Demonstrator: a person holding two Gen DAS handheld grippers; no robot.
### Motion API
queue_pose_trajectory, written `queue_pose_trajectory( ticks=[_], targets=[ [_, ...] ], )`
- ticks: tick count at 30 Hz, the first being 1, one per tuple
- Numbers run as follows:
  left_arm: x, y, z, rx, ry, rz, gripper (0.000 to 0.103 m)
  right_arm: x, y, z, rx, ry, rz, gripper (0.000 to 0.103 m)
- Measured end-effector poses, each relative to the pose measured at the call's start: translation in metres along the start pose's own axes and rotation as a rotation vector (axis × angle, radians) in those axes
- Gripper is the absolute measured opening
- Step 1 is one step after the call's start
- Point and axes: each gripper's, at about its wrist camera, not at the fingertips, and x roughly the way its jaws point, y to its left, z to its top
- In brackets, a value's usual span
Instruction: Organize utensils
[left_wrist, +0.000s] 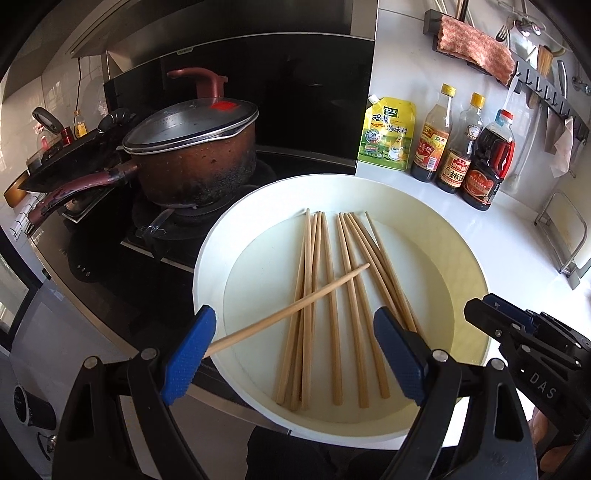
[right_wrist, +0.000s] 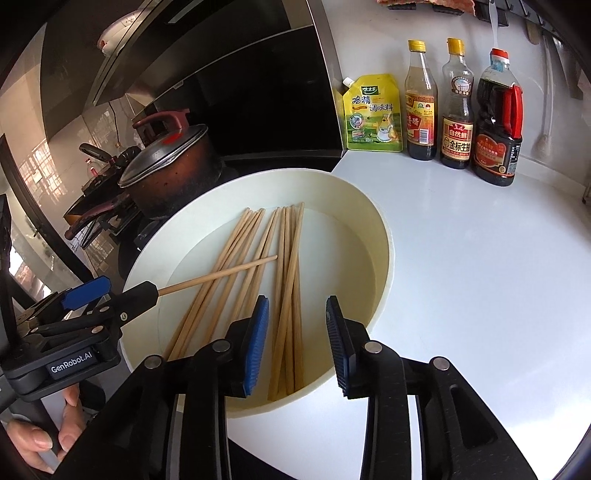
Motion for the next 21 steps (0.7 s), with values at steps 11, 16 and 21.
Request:
queue_pose_trajectory(
  ticks=[11, 16, 21],
  targets=[
    [-0.008, -0.004, -0.007, -0.002, -0.005, 0.007, 0.087, -0.012, 0.001, -0.008, -0.006, -0.020, -0.009, 0.036],
    [-0.012, -0.008, -0.010, 0.002, -0.008, 0.008, 0.091, -0.016, 0.000, -0.011, -0.007, -0.025, -0.013, 0.040],
    [-0.016, -0.010, -0.014, 0.000, -0.011, 0.006, 0.093, -0.020, -0.002, -0.014, -0.003, -0.029, -0.021, 0.041]
  ],
)
